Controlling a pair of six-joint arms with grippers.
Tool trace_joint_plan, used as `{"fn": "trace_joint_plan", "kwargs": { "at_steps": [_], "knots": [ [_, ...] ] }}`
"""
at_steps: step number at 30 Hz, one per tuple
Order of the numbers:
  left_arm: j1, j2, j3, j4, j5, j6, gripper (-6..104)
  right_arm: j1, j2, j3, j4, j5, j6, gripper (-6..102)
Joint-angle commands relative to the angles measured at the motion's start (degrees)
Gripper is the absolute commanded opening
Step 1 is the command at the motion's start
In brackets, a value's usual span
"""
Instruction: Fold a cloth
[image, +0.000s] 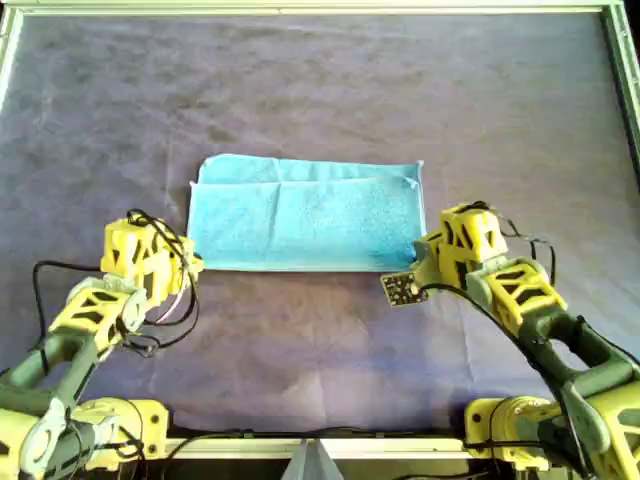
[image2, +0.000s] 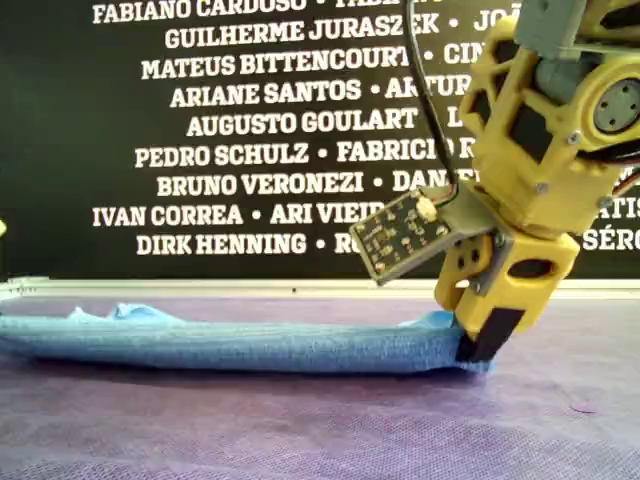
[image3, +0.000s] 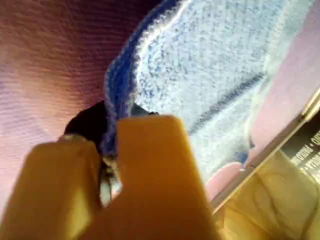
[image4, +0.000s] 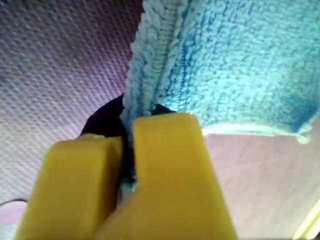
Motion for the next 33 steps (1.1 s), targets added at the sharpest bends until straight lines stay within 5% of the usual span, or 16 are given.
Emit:
{"fn": "trace_joint_plan", "kwargs": {
  "at_steps": [1, 9, 14, 22, 33],
  "knots": [
    [0.3, 4.6, 0.0, -0.1, 0.4, 0.4, 5, -0.6, 3.6, -0.9, 0.0, 0.4, -0.44, 3],
    [0.4, 12.3, 6.1, 0.0, -0.3, 0.4, 46, -0.6, 3.9, 0.5, 0.9, 0.5, -0.79, 45],
    [1.2, 20.0, 10.3, 0.0, -0.8, 0.4, 56, -0.7, 11.1, 3.0, 1.1, 0.5, -0.88, 63],
    [3.1, 36.9, 19.3, 0.0, -0.9, 0.4, 56, -2.4, 36.6, 19.6, 1.1, 0.6, -0.88, 65],
    [12.7, 58.4, 30.8, 0.0, -0.9, 0.4, 56, -6.2, 56.6, 37.9, 0.9, 0.6, -0.79, 66]
  ]
}}
